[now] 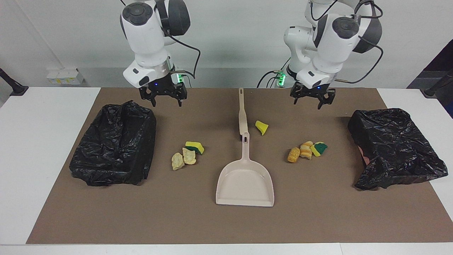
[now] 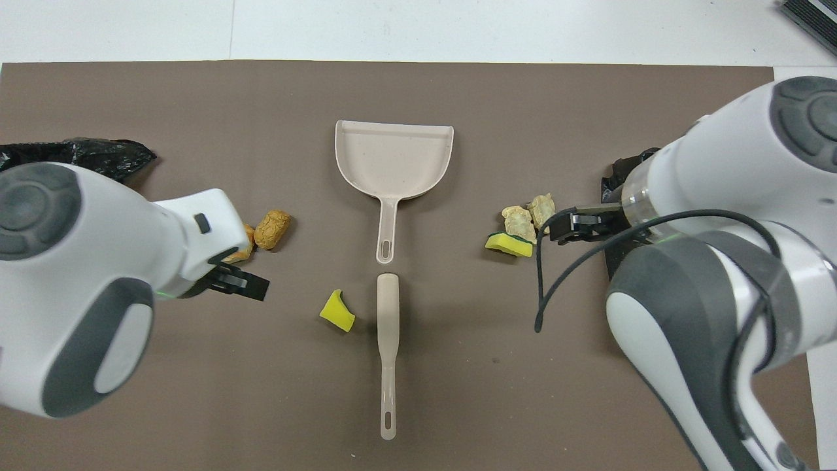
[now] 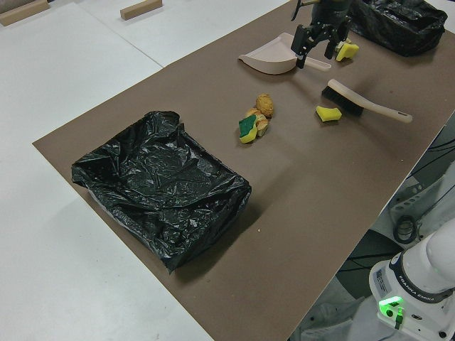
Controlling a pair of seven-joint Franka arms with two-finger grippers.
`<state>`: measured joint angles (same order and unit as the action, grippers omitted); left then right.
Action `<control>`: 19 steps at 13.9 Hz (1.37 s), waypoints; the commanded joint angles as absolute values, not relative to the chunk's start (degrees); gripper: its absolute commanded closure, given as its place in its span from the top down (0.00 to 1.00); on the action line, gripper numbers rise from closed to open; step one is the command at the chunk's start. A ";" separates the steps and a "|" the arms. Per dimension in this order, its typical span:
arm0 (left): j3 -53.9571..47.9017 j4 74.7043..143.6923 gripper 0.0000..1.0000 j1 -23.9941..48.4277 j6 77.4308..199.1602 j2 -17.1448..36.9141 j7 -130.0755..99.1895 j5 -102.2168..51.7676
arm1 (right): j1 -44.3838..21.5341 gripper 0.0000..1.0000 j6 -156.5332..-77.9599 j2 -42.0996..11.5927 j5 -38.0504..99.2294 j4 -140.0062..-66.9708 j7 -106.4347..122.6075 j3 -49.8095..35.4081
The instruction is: Sweep and dump trash in bin
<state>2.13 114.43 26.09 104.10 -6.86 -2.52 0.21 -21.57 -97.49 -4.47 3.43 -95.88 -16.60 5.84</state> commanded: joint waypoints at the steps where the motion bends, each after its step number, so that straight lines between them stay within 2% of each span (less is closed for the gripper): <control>1: 3.16 121.54 1.00 34.51 110.37 -9.40 -10.08 0.09 | -23.36 1.00 -98.87 -9.21 6.67 -93.43 -19.15 5.89; 4: 3.16 127.50 1.00 43.91 117.91 -9.23 -20.97 0.09 | -26.19 1.00 -102.82 -13.44 11.33 -93.16 -24.67 5.71; 7: 3.16 135.42 1.00 50.43 127.86 -8.88 -27.41 0.09 | -27.33 1.00 -102.74 -18.09 14.39 -88.86 -31.27 5.19; 10: 3.08 137.72 1.00 55.00 131.20 -7.83 -34.60 -0.96 | -28.12 1.00 -103.18 -21.70 17.05 -86.15 -34.00 4.84; 13: 3.16 139.39 1.00 55.37 134.39 -7.03 -35.51 -2.81 | -29.87 1.00 -106.42 -24.42 21.25 -84.29 -39.53 4.83; 15: 3.16 139.57 1.00 55.02 134.38 -7.12 -35.68 -4.29 | -33.47 1.00 -110.11 -27.75 21.45 -83.15 -40.69 4.83; 16: 3.16 139.74 0.91 54.93 134.30 -7.03 -35.68 -7.61 | -34.79 1.00 -111.17 -30.04 21.10 -81.49 -40.87 4.83; 17: 3.16 139.75 0.87 54.93 134.21 -7.03 -35.77 -10.69 | -35.33 1.00 -112.75 -31.80 20.83 -79.91 -40.87 4.83; 19: 3.25 139.83 0.71 54.93 133.86 -7.03 -35.86 -12.22 | -36.65 1.00 -117.05 -33.57 20.66 -79.71 -40.35 4.83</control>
